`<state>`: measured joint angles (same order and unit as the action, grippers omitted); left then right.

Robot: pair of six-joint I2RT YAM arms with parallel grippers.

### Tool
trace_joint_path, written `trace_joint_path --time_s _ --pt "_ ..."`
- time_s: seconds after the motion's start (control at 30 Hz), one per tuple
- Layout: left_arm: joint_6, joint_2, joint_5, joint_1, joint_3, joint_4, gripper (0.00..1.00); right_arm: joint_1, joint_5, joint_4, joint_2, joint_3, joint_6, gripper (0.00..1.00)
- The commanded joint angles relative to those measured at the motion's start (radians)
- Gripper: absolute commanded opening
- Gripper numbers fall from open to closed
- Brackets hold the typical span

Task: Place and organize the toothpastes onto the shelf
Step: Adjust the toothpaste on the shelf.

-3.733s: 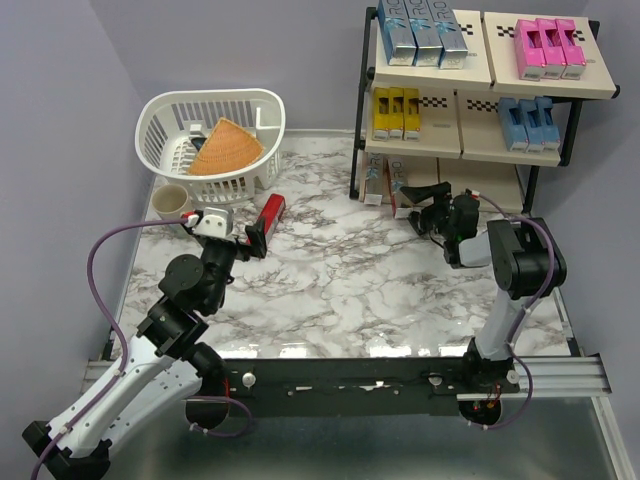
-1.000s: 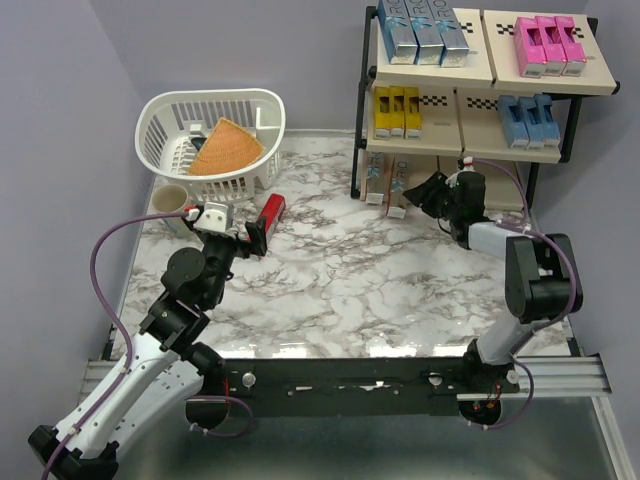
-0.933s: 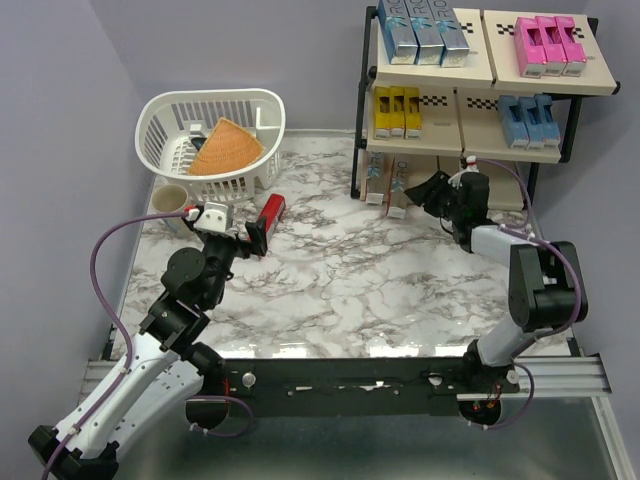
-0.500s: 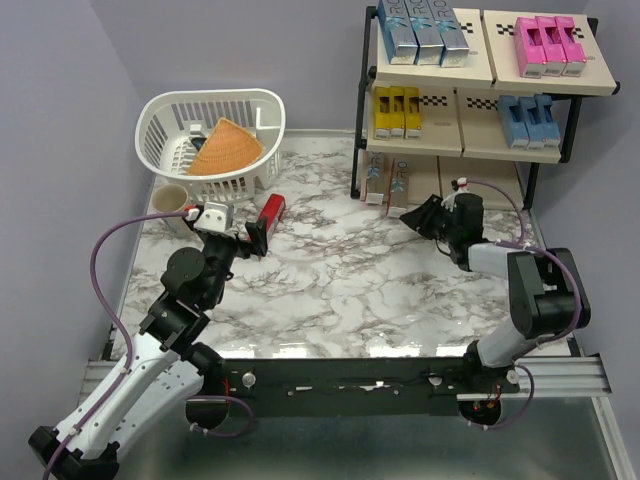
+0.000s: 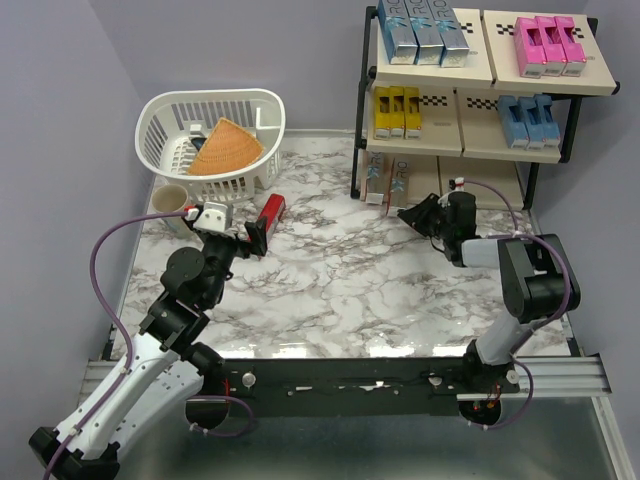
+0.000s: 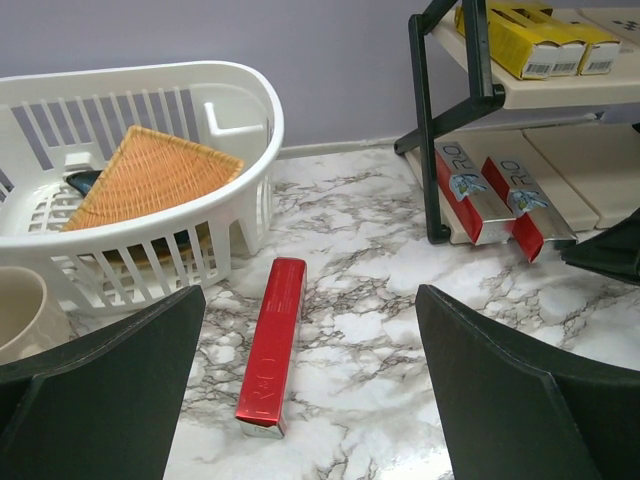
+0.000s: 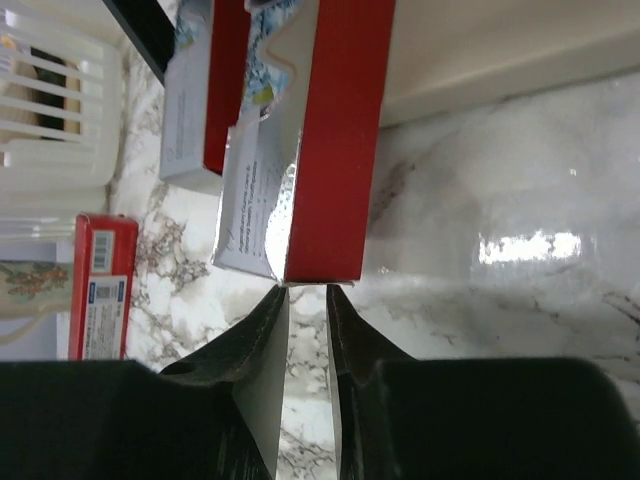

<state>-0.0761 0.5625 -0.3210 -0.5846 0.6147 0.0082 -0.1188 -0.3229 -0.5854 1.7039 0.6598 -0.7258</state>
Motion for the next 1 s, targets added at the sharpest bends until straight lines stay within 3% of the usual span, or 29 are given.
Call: trace_joint_path --time_s 0.0,0.37,0.57,0.7,0.83,0.97 --pt "-0.004 -0.003 0.014 0.008 0.007 -0.007 0.99 -0.001 0.088 -0.054 0.022 0.072 -0.021 0.29" --pt "-0.004 0.005 0.020 0.014 0.007 -0.005 0.99 0.002 0.159 -0.062 0.086 0.158 -0.009 0.29" --pt "-0.005 0.007 0.020 0.017 0.007 -0.007 0.99 0.004 0.145 -0.145 0.045 0.084 -0.038 0.30" --pt "-0.008 0.008 0.025 0.017 0.008 -0.007 0.99 0.004 0.154 -0.134 0.000 0.066 0.002 0.42" --pt "-0.011 0.007 0.030 0.020 0.008 -0.007 0.99 0.005 0.202 -0.160 0.008 0.043 -0.024 0.61" --pt "-0.011 0.008 0.028 0.022 0.008 -0.007 0.99 0.010 0.220 -0.293 0.049 0.012 -0.110 0.66"
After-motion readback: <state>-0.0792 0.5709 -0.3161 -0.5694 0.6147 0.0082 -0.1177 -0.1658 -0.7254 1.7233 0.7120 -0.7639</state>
